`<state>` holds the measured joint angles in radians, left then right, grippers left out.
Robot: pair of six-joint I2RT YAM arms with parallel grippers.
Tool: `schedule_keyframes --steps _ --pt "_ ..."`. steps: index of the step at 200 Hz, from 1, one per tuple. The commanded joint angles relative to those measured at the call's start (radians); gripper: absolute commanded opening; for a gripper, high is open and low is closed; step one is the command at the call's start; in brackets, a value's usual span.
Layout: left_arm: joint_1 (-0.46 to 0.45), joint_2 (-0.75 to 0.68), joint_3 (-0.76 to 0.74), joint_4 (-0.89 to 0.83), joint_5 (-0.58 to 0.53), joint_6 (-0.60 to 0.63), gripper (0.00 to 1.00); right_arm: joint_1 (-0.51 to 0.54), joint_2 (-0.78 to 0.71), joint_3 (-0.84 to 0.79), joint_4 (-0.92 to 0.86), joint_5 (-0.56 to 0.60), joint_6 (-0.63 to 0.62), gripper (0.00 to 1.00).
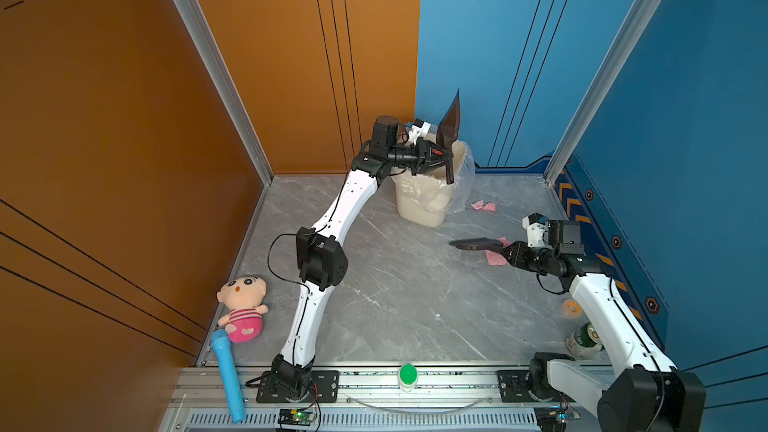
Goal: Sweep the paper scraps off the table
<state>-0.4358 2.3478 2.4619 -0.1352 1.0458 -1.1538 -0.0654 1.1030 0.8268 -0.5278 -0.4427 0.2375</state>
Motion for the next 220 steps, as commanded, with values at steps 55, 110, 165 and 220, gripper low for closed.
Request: schedule_keyframes --steps 55,110,165,220 --pt "0.003 -0.014 -0.032 0.562 0.033 -0.430 0.00 0.008 0.010 0.002 0.043 -0.021 0.002 0.00" --pt "0.016 0.003 -0.135 0.938 -0.040 -0.739 0.00 0.014 0.015 -0.001 0.045 -0.023 0.009 0.00" --pt "0.016 -0.008 -0.172 1.014 -0.077 -0.808 0.00 0.019 0.002 -0.017 0.052 -0.014 0.016 0.00" --pt "0.014 -0.017 -0.246 1.123 -0.124 -0.897 0.00 0.022 -0.018 -0.030 0.055 -0.013 0.019 0.00"
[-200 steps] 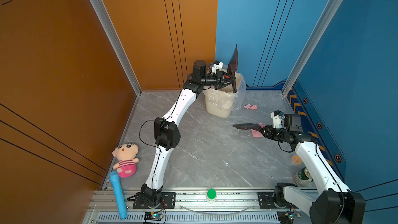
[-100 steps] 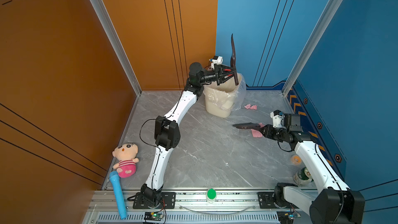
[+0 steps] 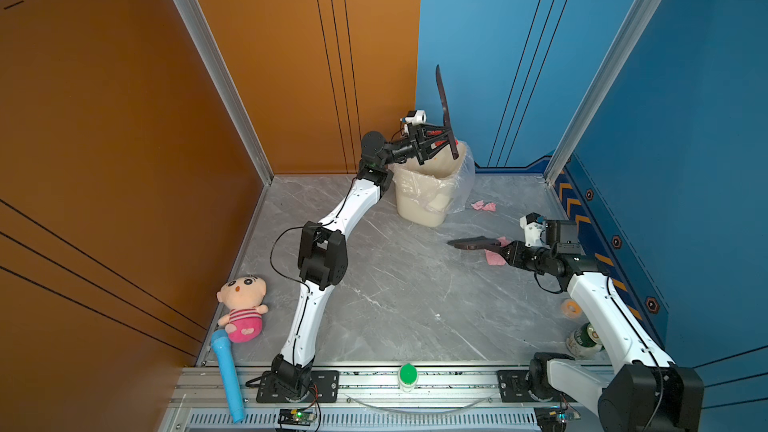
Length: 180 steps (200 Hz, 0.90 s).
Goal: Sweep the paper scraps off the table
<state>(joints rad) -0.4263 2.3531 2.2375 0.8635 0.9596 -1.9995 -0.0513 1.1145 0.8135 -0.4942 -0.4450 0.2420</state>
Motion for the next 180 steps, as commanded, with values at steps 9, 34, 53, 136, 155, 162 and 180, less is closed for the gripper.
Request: schedule_keyframes --steps 9,34,53,136,155,162,180 --pt "0.002 -0.025 -0.032 0.142 -0.044 -0.062 0.00 0.009 -0.034 -0.019 0.023 -0.011 0.014 0.00" --pt "0.001 -0.028 -0.056 0.192 -0.075 -0.101 0.00 0.010 -0.039 -0.019 0.026 -0.011 0.010 0.00" --pt "0.002 -0.026 -0.078 0.243 -0.104 -0.143 0.00 0.011 -0.041 -0.018 0.031 -0.011 0.009 0.00" --pt "0.001 -0.033 -0.138 0.361 -0.189 -0.230 0.00 0.022 -0.105 -0.032 0.073 -0.002 0.007 0.00" --pt "0.000 -0.032 -0.151 0.380 -0.203 -0.243 0.00 0.024 -0.114 -0.031 0.072 -0.002 0.007 0.00" --pt "0.000 -0.032 -0.151 0.383 -0.205 -0.243 0.00 0.024 -0.118 -0.031 0.072 -0.002 0.008 0.00" --pt "0.000 -0.031 -0.151 0.386 -0.206 -0.246 0.00 0.025 -0.132 -0.031 0.072 -0.003 0.005 0.00"
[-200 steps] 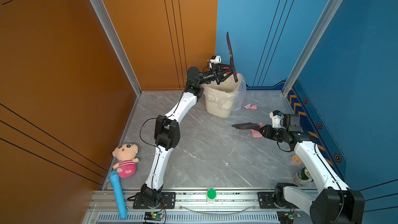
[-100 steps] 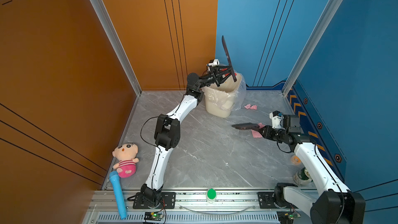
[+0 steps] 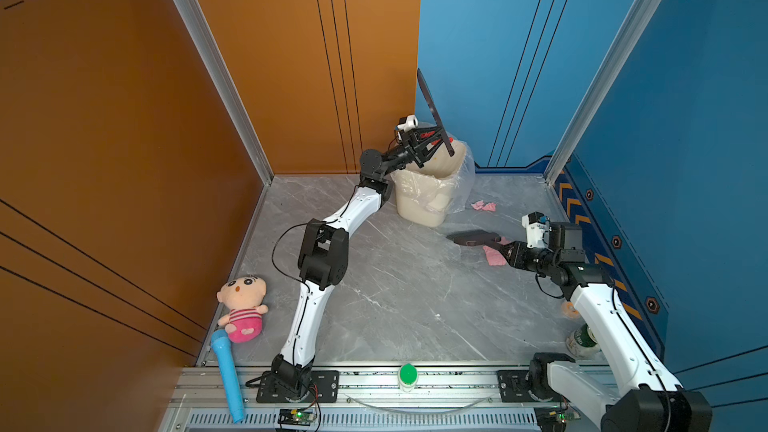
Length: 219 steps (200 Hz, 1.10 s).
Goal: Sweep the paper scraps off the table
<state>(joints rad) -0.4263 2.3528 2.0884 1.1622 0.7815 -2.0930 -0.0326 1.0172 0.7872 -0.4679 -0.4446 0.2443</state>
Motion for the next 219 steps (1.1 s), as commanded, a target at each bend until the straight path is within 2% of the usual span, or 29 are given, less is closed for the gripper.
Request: schedule_keyframes --steps 1,219 --pt "0.000 -0.031 -0.002 0.088 -0.027 -0.153 0.00 0.007 -0.035 -0.005 0.046 -0.004 0.003 0.00" --pt "-0.029 -0.019 -0.098 0.228 -0.148 -0.244 0.00 0.012 -0.172 -0.005 0.087 0.123 0.006 0.00"
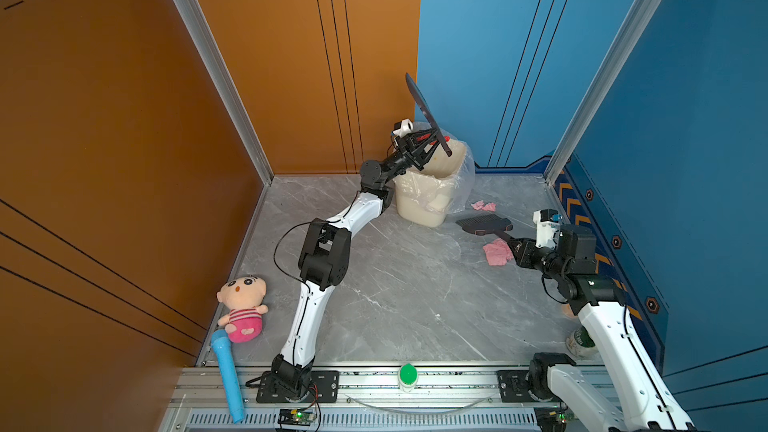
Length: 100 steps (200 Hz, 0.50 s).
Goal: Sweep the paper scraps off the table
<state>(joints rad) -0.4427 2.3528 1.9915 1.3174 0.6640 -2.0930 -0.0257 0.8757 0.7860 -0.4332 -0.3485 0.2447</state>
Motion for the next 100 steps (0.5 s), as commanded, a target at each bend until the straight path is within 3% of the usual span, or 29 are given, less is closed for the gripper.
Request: schedule_keyframes --steps 1,65,100 --pt "-0.012 -0.018 -0.002 0.073 -0.031 -0.244 0.00 0.005 -0.030 -0.004 0.052 0.027 0.005 0.00" --pt "-0.021 -0.020 -0.018 0.089 -0.075 -0.255 0.00 0.004 -0.046 -0.016 0.058 0.039 0.007 0.00" --pt "-0.015 -0.050 -0.024 -0.023 0.046 -0.176 0.00 0.004 -0.051 -0.021 0.057 0.040 0.006 0.00"
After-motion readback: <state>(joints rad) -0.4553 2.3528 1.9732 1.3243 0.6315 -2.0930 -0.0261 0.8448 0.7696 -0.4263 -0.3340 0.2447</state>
